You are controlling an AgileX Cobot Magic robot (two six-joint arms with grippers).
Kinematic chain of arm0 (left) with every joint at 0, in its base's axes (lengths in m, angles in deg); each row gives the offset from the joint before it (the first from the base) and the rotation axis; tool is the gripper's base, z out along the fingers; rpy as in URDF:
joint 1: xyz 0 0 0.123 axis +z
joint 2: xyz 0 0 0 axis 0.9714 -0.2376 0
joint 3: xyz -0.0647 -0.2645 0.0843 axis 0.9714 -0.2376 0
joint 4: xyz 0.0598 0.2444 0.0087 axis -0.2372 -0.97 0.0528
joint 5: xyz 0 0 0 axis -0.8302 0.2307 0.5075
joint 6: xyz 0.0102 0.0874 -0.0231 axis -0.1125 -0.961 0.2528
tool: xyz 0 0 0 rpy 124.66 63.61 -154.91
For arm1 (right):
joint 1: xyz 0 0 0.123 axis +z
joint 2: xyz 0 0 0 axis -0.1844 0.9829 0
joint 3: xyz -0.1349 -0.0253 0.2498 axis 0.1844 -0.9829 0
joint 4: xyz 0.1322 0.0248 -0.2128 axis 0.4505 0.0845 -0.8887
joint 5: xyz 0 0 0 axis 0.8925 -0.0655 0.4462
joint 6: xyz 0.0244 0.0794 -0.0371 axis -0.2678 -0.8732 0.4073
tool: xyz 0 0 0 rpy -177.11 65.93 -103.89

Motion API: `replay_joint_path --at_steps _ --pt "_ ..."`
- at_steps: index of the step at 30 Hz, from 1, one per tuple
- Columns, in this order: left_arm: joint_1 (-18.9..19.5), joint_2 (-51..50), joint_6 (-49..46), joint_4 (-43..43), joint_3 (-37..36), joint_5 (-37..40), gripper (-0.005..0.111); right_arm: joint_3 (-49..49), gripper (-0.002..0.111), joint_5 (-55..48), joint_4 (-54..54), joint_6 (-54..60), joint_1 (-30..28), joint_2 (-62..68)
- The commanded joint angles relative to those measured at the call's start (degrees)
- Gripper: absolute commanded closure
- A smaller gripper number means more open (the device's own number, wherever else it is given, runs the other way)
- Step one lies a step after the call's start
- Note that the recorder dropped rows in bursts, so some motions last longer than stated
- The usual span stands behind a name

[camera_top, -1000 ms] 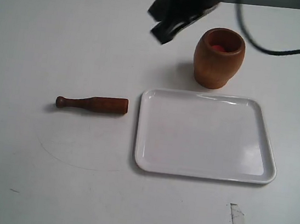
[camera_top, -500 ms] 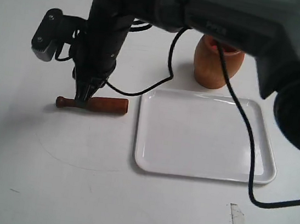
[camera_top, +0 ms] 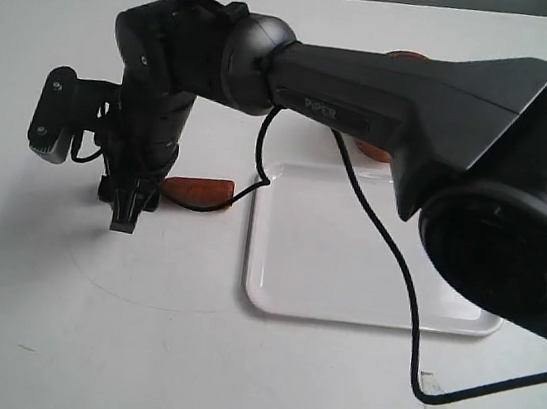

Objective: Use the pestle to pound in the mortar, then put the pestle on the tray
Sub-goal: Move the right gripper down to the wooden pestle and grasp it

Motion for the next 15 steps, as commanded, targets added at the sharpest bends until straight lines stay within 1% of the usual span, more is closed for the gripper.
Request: replay_joint_path --at_steps 1,6,11,14,15 --pt "-0.4 0.1 0.5 0.4 0.0 -0.2 0.107 0.3 0.048 2.2 -0.4 -1.9 0.1 1.1" --pt "-0.4 0.1 0.5 0.4 0.0 -0.2 0.107 0.3 0.049 2.4 -0.7 -3.7 0.1 2.5" --pt "-0.4 0.1 0.5 0.4 0.0 -0.2 0.107 0.3 0.053 2.0 -1.2 -5.1 0.1 3.4" --pt "-0.4 0.1 0.5 0.4 0.0 -0.2 0.107 0.3 0.06 1.7 -1.2 -5.1 0.1 3.5" --pt "-0.4 0.1 0.5 0.4 0.0 -0.2 0.107 0.3 0.07 1.0 -1.2 -5.1 0.1 3.6"
